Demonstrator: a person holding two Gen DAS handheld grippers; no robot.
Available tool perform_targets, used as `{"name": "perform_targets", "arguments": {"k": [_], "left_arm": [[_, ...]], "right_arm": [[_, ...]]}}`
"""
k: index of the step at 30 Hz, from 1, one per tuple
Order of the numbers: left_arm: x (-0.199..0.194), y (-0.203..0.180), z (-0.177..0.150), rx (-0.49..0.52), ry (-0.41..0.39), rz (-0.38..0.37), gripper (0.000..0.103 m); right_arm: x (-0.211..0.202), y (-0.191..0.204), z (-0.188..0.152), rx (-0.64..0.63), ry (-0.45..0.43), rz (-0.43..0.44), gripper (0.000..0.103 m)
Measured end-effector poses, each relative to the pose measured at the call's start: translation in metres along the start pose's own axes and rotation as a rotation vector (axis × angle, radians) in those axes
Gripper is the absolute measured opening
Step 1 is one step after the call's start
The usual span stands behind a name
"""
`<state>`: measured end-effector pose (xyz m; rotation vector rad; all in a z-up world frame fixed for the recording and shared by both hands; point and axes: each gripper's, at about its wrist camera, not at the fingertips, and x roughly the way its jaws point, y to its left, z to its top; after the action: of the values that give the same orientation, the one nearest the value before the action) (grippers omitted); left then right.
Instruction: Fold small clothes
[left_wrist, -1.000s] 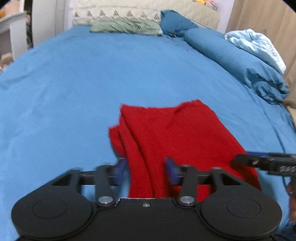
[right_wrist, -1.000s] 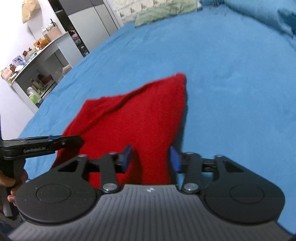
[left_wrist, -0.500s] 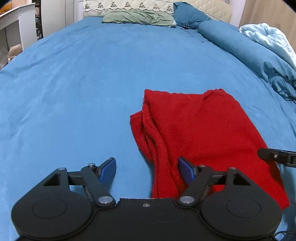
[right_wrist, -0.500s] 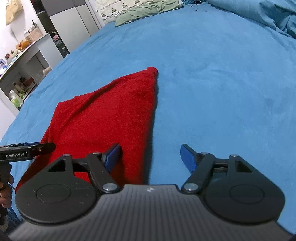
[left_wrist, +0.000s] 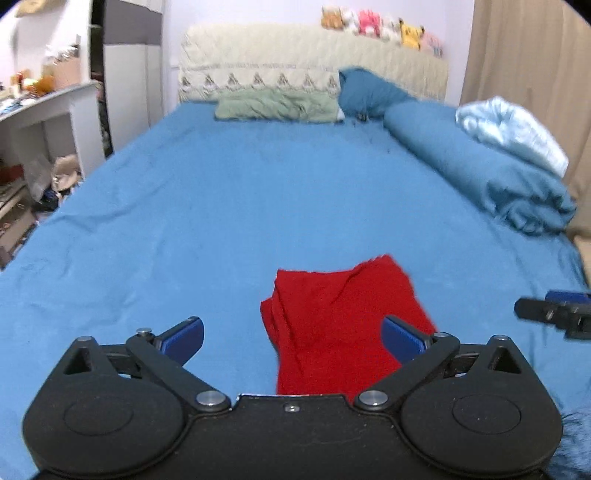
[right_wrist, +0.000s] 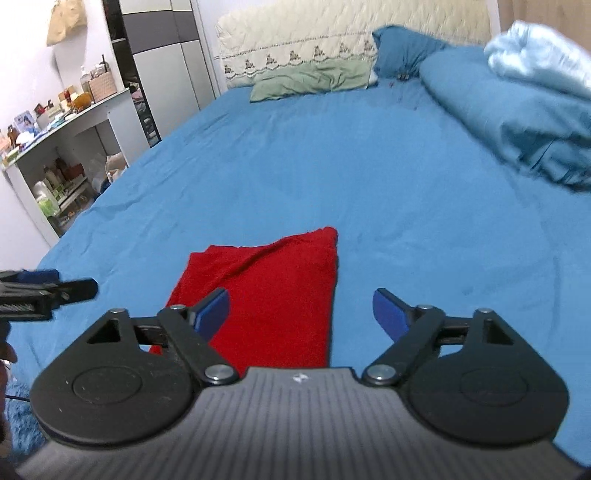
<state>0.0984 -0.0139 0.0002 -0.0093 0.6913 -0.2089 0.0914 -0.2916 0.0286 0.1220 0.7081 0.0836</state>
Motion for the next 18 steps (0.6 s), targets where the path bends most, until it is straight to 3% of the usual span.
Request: {"name": "perform_targets", "arguments": {"k": [9, 18], "left_arm": [[-0.060, -0.023, -0.041, 0.049, 0.006, 0.111, 0.103], [-0.075, -0.032, -0.066, 0.091, 0.025, 0.113, 0.103]], "right_arm": [[-0.062, 0.027, -0.037, -0.030, 0.046, -0.099, 0.103], [-0.073, 0.031, -0.080, 0.010, 0.109, -0.128, 0.103]]}}
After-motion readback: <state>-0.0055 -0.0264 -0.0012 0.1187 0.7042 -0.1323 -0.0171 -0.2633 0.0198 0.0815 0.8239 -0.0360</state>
